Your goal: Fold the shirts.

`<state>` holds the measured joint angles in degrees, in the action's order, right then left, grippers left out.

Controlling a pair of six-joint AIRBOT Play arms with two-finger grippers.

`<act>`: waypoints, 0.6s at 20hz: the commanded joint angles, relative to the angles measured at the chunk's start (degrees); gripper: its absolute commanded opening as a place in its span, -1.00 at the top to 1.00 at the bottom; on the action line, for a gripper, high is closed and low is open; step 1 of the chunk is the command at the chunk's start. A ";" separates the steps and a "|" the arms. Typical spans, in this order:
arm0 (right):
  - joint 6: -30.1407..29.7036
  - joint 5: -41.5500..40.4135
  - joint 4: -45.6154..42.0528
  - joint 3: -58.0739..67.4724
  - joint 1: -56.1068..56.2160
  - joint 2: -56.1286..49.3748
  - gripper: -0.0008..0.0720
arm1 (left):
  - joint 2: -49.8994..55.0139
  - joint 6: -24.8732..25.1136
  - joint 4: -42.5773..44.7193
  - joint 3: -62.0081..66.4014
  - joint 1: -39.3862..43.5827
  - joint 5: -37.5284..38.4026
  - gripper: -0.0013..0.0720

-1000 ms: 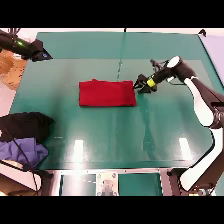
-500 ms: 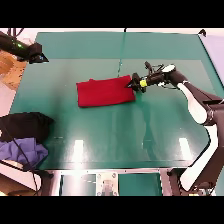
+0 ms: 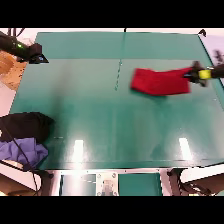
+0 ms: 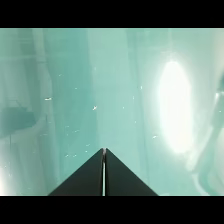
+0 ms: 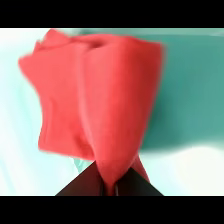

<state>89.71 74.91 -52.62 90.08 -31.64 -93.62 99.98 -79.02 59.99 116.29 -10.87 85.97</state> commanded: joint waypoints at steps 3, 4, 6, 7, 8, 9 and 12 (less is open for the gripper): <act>1.57 -0.37 -9.75 -12.85 -25.62 12.02 0.95 | -0.02 -0.04 0.02 0.07 0.00 0.00 0.91; 1.57 -1.66 -11.17 -16.48 -30.05 14.16 0.95 | -0.02 -0.04 0.02 0.07 0.00 -0.02 0.91; 1.55 -4.22 -13.05 -24.17 -37.88 17.68 0.95 | -0.02 -0.02 0.02 0.07 0.00 -0.02 0.91; 1.55 -5.68 -14.01 -28.11 -41.11 19.10 0.95 | -0.02 -0.02 0.02 0.07 0.00 0.00 0.91; 1.44 -7.67 -14.58 -32.41 -44.19 20.52 0.95 | -0.02 -0.02 0.02 0.07 0.00 0.02 0.91; 0.90 -9.68 -14.53 -36.28 -46.69 21.66 0.95 | -0.02 0.00 0.02 0.07 0.00 0.04 0.91; -0.81 -16.55 -14.53 -45.72 -51.93 24.41 0.95 | -0.02 0.00 0.00 0.07 0.00 0.39 0.91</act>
<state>90.24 65.12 -65.89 53.34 -77.25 -72.23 99.98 -79.11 60.01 116.29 -10.85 86.13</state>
